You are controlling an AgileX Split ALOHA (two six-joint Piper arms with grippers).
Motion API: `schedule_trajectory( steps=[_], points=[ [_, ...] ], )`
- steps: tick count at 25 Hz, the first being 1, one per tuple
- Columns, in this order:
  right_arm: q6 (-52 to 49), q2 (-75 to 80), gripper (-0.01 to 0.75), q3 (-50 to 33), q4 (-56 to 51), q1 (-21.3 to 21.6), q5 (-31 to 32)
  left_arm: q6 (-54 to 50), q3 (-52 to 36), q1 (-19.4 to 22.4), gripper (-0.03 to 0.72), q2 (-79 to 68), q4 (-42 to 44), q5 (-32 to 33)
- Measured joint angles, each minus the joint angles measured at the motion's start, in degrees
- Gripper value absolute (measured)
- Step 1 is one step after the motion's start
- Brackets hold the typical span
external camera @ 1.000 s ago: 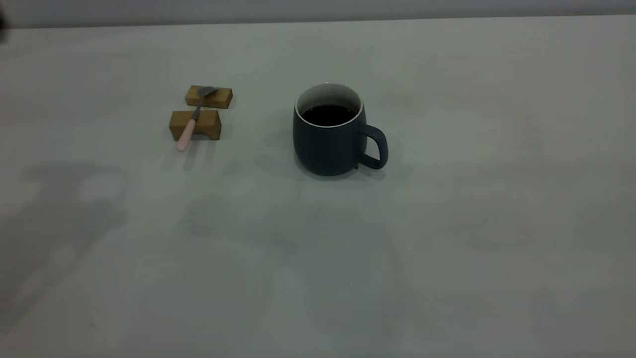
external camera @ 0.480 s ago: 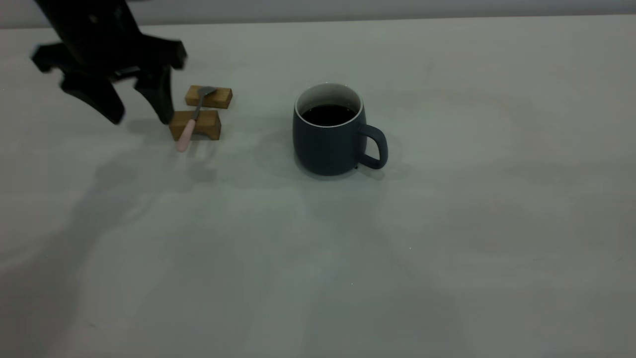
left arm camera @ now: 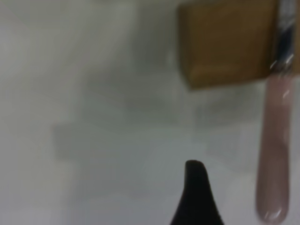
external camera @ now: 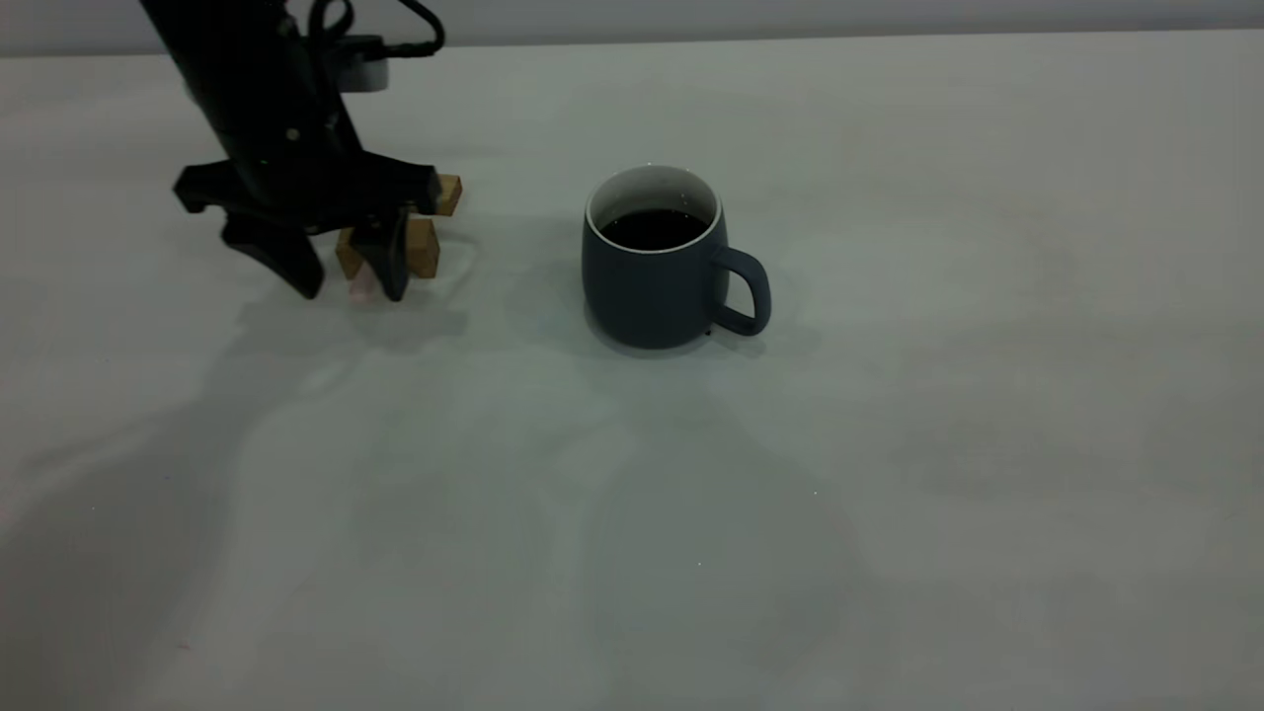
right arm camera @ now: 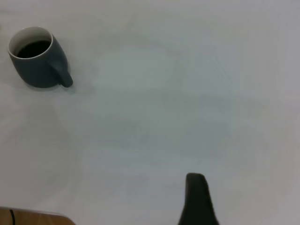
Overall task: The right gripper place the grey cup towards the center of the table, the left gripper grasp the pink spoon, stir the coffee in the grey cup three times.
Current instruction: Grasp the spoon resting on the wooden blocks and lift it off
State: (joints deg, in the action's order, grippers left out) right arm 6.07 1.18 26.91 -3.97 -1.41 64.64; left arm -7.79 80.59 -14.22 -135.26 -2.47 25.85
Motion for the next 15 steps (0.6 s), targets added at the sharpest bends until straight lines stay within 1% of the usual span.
schedule_trajectory(
  steps=[2,5,7,9,10,11,13,15],
  points=[
    [0.0,0.0,0.591,0.0,0.0,0.0,0.0,0.0,0.32,-0.12,0.591,-0.5,-0.06,-1.15],
    [0.0,0.0,0.591,0.0,0.0,0.0,0.0,-0.09,0.54,-0.12,0.498,-1.09,-0.44,-1.78],
    [-0.05,0.0,0.591,0.0,0.0,0.0,0.0,-0.09,0.54,-0.12,0.381,-1.21,-0.84,-1.73],
    [-0.05,0.0,0.591,0.0,0.0,0.0,0.0,-0.09,0.59,-0.12,0.23,-1.21,-0.9,-1.79],
    [-0.05,0.0,0.591,0.0,0.0,0.0,0.0,-0.09,0.61,-0.12,0.171,-1.21,-0.89,-1.83],
    [-0.05,0.0,0.591,0.0,0.0,0.0,0.0,-0.09,0.61,-0.12,0.16,-1.21,-0.89,-1.83],
    [-0.05,0.0,0.591,0.0,0.0,0.0,0.0,-0.24,0.61,-0.12,0.166,-0.62,-0.95,-1.38],
    [-0.05,0.0,0.591,0.0,0.0,0.0,0.0,-1.6,1.04,-0.12,0.166,1.14,-0.95,0.86]
  ],
)
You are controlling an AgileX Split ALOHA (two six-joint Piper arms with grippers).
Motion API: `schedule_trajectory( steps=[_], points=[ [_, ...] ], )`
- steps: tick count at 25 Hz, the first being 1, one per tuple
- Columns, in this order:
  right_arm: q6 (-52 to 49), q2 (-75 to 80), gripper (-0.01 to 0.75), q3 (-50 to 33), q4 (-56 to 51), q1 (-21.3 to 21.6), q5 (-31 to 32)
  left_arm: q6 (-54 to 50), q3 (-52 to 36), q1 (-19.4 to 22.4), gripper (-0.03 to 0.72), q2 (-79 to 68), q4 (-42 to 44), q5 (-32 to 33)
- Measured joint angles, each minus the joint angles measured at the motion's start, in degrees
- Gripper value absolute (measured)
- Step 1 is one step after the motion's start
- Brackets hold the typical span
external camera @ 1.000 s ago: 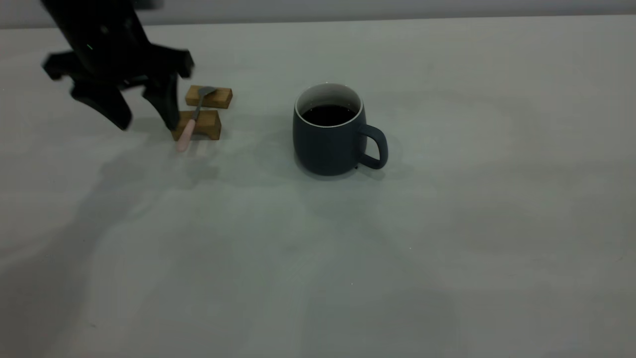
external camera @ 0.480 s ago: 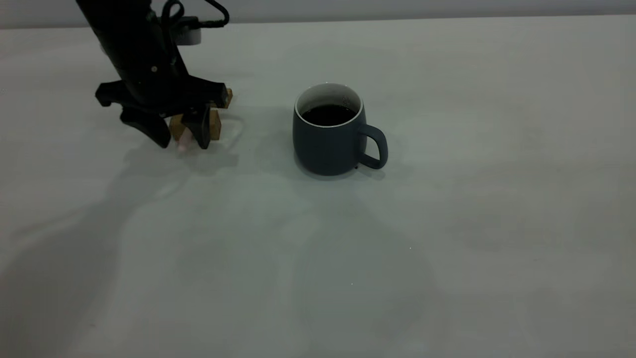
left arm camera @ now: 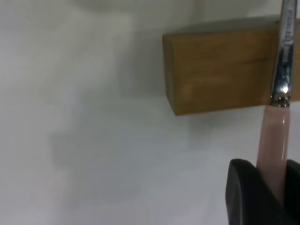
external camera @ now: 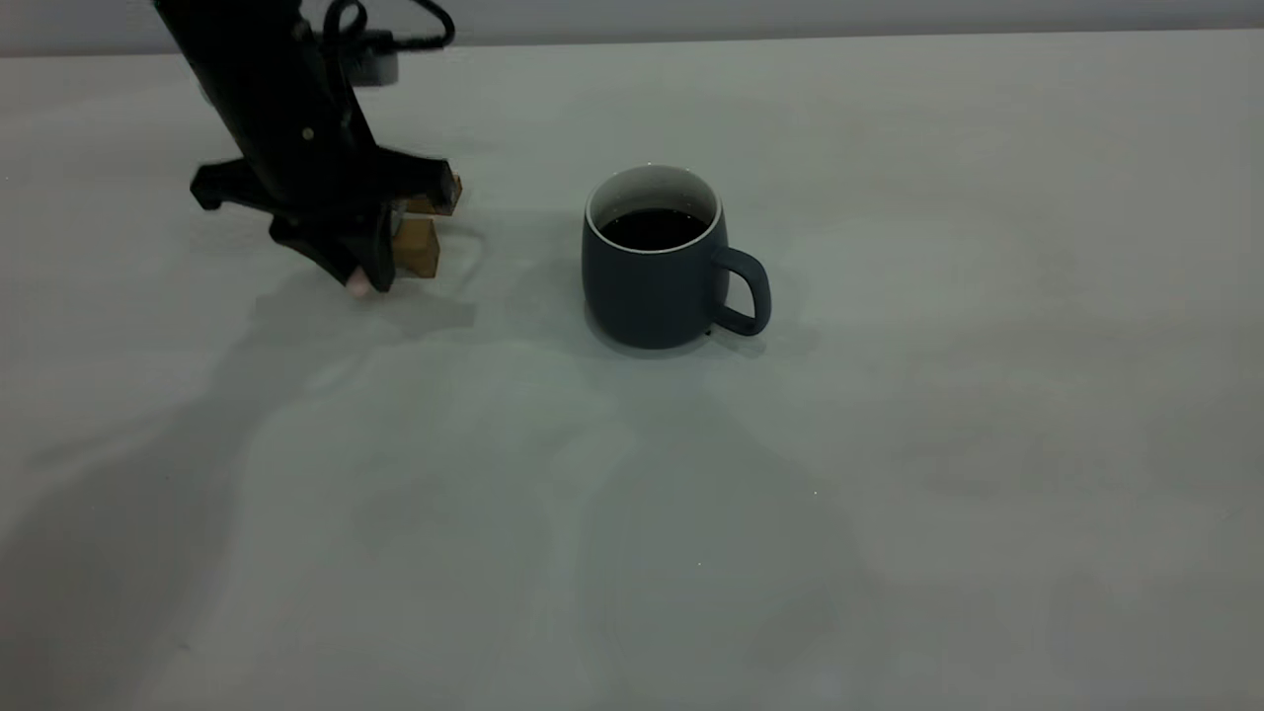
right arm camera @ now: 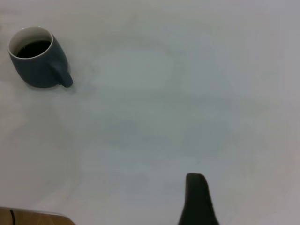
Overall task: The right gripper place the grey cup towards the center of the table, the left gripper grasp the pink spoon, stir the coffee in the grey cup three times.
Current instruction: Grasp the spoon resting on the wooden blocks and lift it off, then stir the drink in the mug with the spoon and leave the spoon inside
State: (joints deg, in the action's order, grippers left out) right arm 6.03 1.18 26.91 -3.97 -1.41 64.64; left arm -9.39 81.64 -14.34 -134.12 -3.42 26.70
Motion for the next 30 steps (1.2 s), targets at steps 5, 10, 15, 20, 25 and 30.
schedule_trajectory(
  steps=[5,10,15,20,25,30],
  points=[
    [0.0,0.0,0.591,0.0,0.0,0.0,0.0,-16.94,4.47,0.0,0.166,9.14,-4.43,11.34],
    [0.0,0.0,0.591,0.0,0.0,0.07,0.0,-49.11,7.13,0.0,0.166,16.0,-20.58,21.85],
    [0.0,0.0,0.591,0.0,0.0,0.07,0.0,-70.55,7.39,0.0,0.166,16.58,-47.22,23.34],
    [0.0,0.0,0.591,0.0,0.0,0.07,0.0,-69.36,7.39,0.0,0.166,12.7,-68.1,23.39],
    [0.0,0.0,0.591,0.0,0.0,0.07,0.0,-58.22,7.39,-0.09,0.166,5.71,-80.99,24.7],
    [0.0,0.0,0.591,0.0,0.0,0.07,0.0,-52.78,7.39,-0.09,0.166,0.35,-86.34,26.65]
  ],
)
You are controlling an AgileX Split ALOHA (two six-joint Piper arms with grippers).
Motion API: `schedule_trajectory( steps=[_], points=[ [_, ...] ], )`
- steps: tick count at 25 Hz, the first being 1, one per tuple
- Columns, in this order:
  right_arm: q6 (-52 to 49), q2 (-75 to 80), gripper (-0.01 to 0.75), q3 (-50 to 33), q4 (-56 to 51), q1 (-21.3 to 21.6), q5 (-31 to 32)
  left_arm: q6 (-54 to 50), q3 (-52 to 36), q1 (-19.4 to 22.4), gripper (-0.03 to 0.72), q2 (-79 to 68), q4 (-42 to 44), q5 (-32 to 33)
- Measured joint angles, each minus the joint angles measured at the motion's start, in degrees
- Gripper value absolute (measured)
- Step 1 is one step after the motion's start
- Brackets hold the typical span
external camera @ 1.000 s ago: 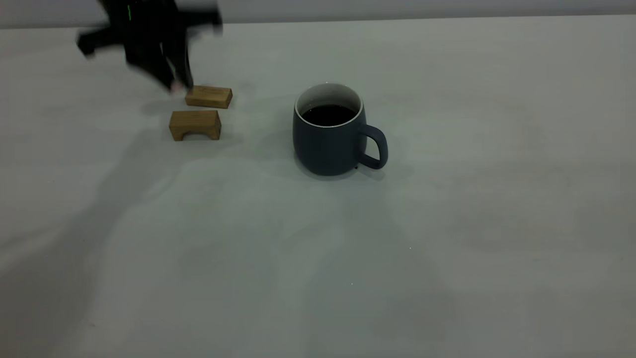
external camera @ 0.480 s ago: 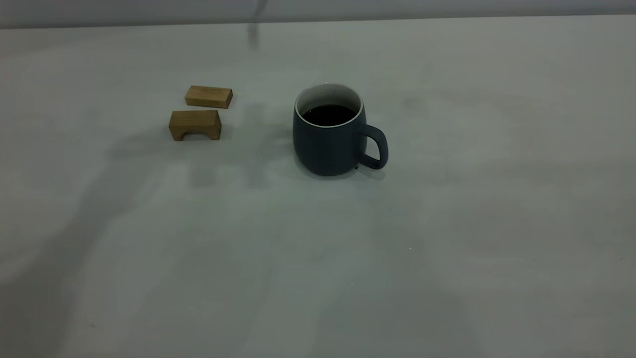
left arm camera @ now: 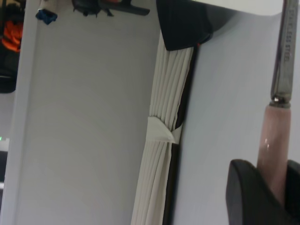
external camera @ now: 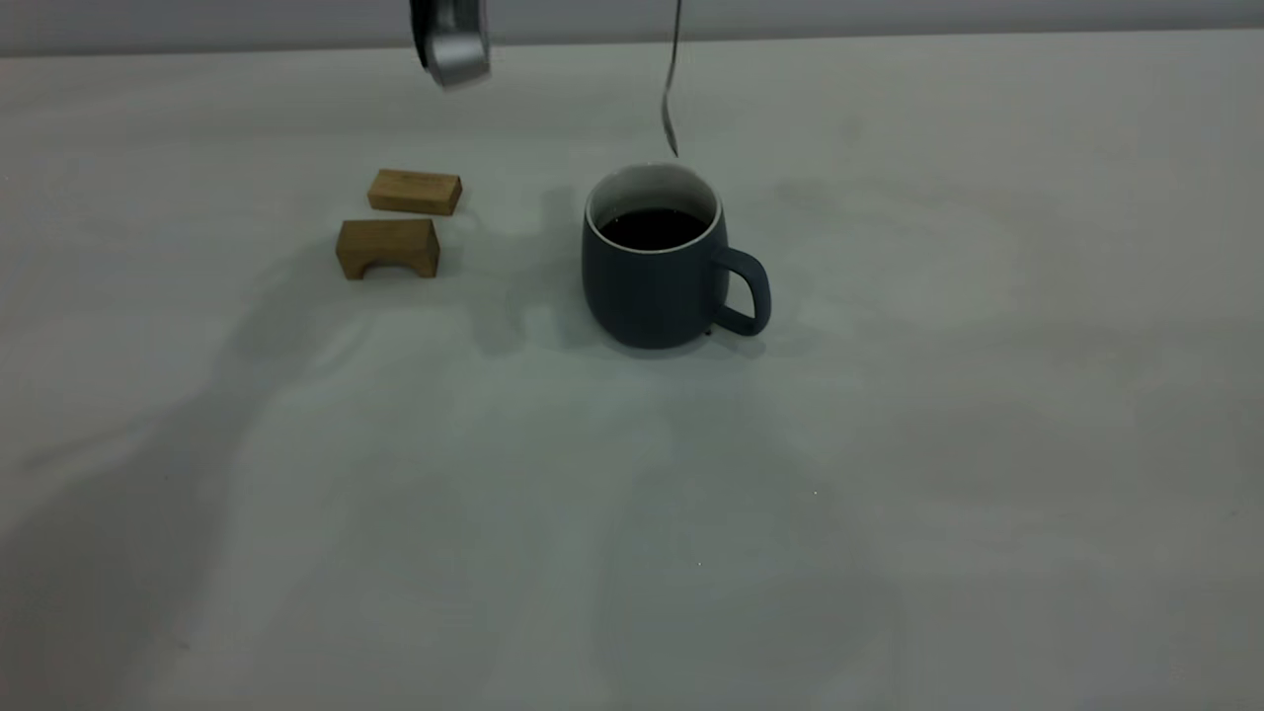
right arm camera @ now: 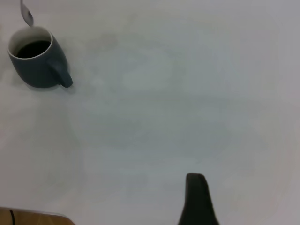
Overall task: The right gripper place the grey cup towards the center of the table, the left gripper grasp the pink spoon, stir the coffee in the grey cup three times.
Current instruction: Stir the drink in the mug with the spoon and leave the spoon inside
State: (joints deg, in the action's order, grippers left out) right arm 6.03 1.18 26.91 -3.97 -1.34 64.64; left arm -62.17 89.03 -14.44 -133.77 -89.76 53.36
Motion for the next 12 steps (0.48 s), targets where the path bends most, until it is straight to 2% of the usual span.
schedule_trajectory(
  steps=[7,12],
  points=[
    [0.0,0.0,0.591,0.0,0.0,0.0,0.0,1.32,0.0,0.0,0.166,-6.12,-0.44,-0.69],
    [0.0,0.0,0.591,0.0,0.0,0.0,0.0,9.5,0.0,0.0,0.166,-8.71,-1.31,-5.64]
  ],
)
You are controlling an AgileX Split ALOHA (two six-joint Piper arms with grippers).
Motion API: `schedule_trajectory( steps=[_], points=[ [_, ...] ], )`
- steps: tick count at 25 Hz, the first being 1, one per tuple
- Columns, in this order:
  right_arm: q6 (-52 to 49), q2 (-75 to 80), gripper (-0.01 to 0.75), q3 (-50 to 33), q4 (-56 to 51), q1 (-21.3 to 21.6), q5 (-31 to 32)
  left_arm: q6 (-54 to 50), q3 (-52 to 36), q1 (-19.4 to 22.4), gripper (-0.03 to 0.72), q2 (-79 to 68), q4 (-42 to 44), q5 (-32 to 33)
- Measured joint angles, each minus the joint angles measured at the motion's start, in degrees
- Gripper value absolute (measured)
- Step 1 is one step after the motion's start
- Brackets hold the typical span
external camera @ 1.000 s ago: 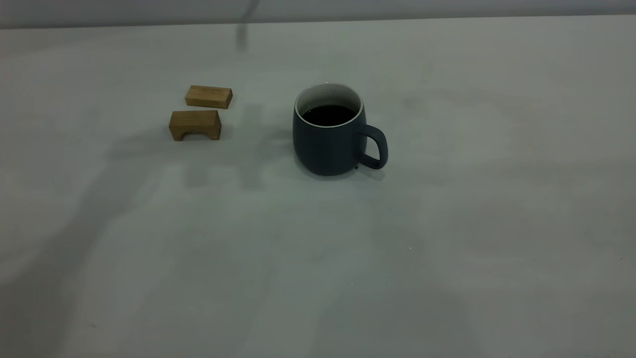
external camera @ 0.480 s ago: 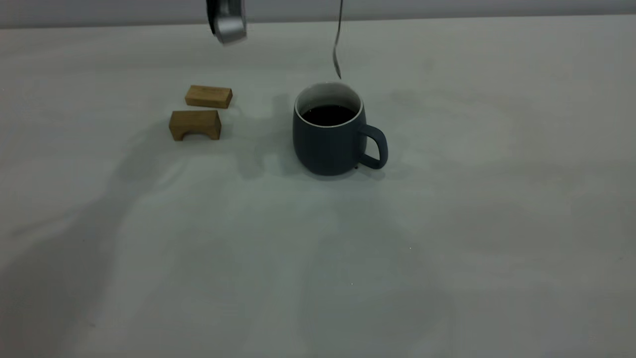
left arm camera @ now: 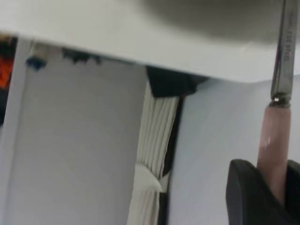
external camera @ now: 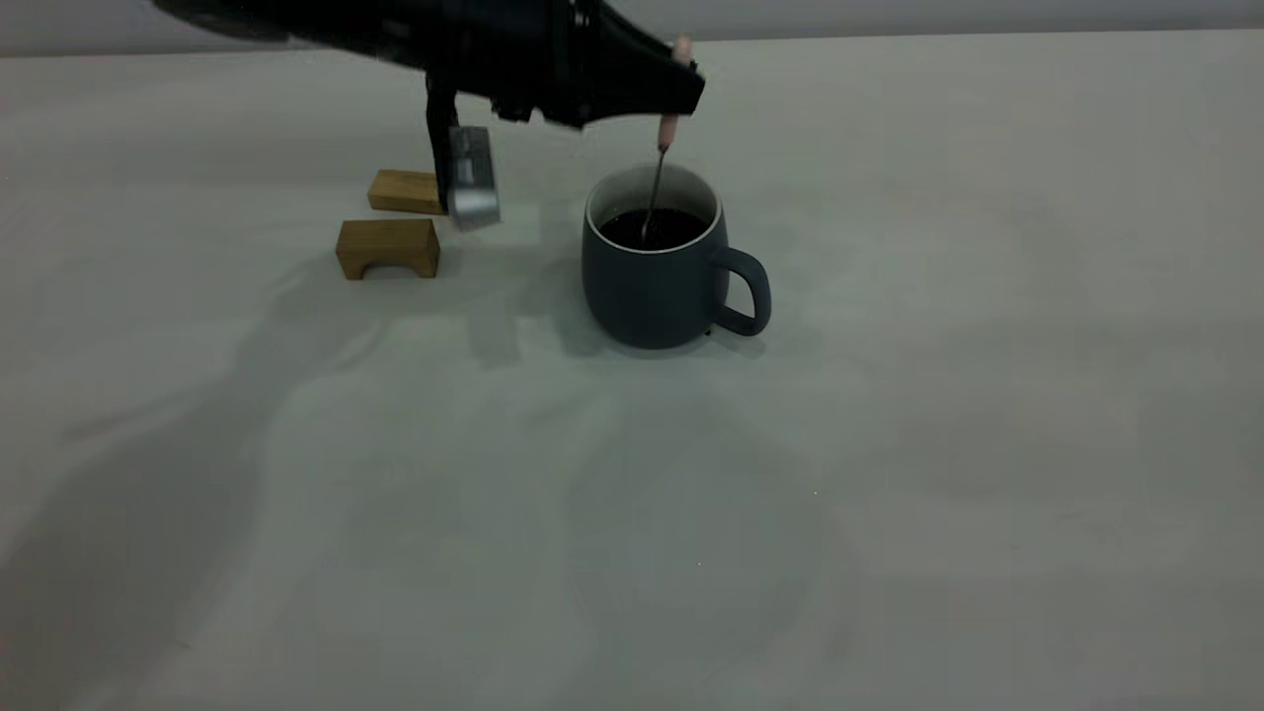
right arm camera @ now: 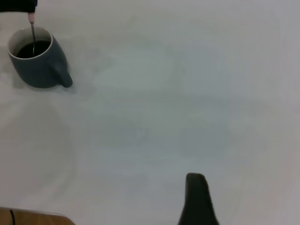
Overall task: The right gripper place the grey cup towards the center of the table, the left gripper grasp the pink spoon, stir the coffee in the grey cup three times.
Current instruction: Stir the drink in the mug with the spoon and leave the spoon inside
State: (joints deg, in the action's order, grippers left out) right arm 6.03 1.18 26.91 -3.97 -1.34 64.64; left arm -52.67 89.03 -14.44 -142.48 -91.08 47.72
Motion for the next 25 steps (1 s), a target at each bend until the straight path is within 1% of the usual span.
schedule_trajectory(
  steps=[3,6,10,14,16,18,20,22,25],
  points=[
    [0.0,0.0,0.591,0.0,0.0,0.0,0.0,7.17,0.0,-0.06,0.166,-0.24,-2.22,-0.78],
    [0.0,0.0,0.591,0.0,0.0,0.0,0.0,10.69,0.0,-0.91,0.166,-0.58,-5.79,0.87],
    [0.0,0.0,0.591,0.0,0.0,0.0,0.0,7.92,0.0,-1.71,0.166,-1.13,-6.55,4.82],
    [0.0,0.0,0.591,0.0,0.0,0.0,0.0,1.24,0.0,-1.71,0.166,-1.48,-3.53,5.39],
    [0.0,-0.04,0.591,0.0,0.0,0.0,0.0,-1.57,0.0,-1.71,0.166,-1.48,-1.53,4.33],
    [0.0,-0.04,0.591,0.0,0.0,0.0,0.0,-1.86,0.0,-1.66,0.166,-1.31,-0.55,1.85],
    [0.0,-0.04,0.591,0.0,0.0,0.0,0.0,0.85,0.0,-1.6,0.166,-1.23,-0.69,-0.65],
    [0.0,-0.04,0.591,0.0,0.0,0.0,0.0,6.1,0.0,-1.6,0.166,-1.13,-2.4,-2.46],
    [0.0,-0.04,0.591,0.0,0.0,0.0,0.0,12.16,0.06,-1.65,0.166,-1.13,-5.35,-2.63]
  ],
)
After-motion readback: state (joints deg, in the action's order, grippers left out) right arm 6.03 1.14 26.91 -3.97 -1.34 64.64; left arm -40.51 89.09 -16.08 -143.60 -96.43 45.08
